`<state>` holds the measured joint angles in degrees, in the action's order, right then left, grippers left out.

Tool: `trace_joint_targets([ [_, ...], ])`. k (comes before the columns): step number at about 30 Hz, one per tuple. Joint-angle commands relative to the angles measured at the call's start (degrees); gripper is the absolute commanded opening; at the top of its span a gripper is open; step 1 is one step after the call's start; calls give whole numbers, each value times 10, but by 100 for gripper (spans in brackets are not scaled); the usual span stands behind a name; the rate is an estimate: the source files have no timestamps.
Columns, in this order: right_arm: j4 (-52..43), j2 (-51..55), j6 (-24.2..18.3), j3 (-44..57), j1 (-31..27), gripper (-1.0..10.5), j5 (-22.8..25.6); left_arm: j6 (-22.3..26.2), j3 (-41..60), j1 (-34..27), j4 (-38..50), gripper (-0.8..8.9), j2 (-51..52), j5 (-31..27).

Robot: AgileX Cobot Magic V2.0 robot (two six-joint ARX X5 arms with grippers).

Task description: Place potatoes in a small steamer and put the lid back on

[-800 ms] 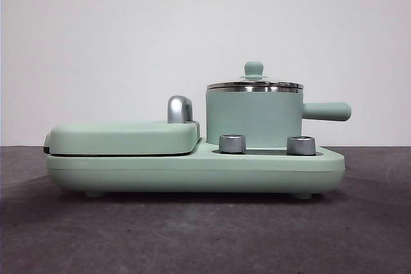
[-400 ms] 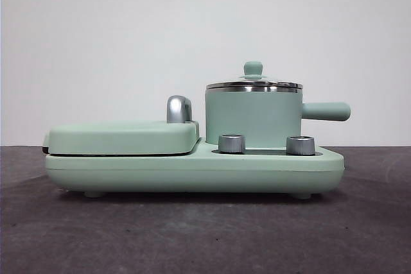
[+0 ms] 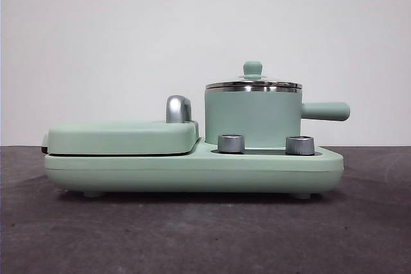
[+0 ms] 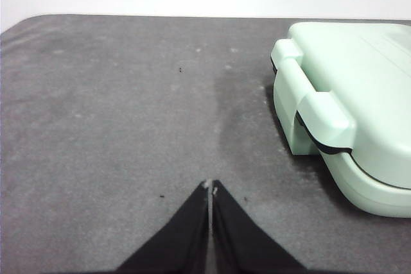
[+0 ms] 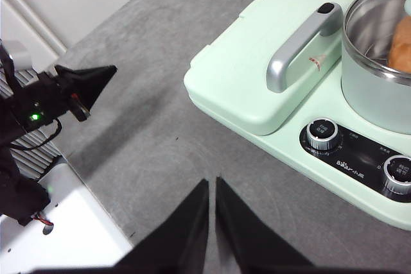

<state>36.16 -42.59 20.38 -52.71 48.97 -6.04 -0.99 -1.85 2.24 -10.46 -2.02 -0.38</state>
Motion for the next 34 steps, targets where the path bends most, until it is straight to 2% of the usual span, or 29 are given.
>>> trace_joint_targets([
  [1, -6, -3, 0, -6, 6, 14, 1, 5, 11, -1, -3, 5, 19, -3],
  [20, -6, -3, 0, -6, 6, 14, 0, 5, 11, -1, 7, 5, 17, -3],
  [23, -12, -2, -26, -1, -3, 14, 12, 5, 11, -1, 7, 5, 17, -3],
  [27, -40, 17, -67, 30, -46, 14, 24, 5, 11, -1, 7, 5, 17, -3],
  [30, -141, 55, -79, 113, -106, 14, 24, 5, 11, -1, 7, 5, 17, -3],
  [34, -300, 131, -119, 264, -218, 14, 34, 5, 11, -1, 7, 5, 17, -2],
])
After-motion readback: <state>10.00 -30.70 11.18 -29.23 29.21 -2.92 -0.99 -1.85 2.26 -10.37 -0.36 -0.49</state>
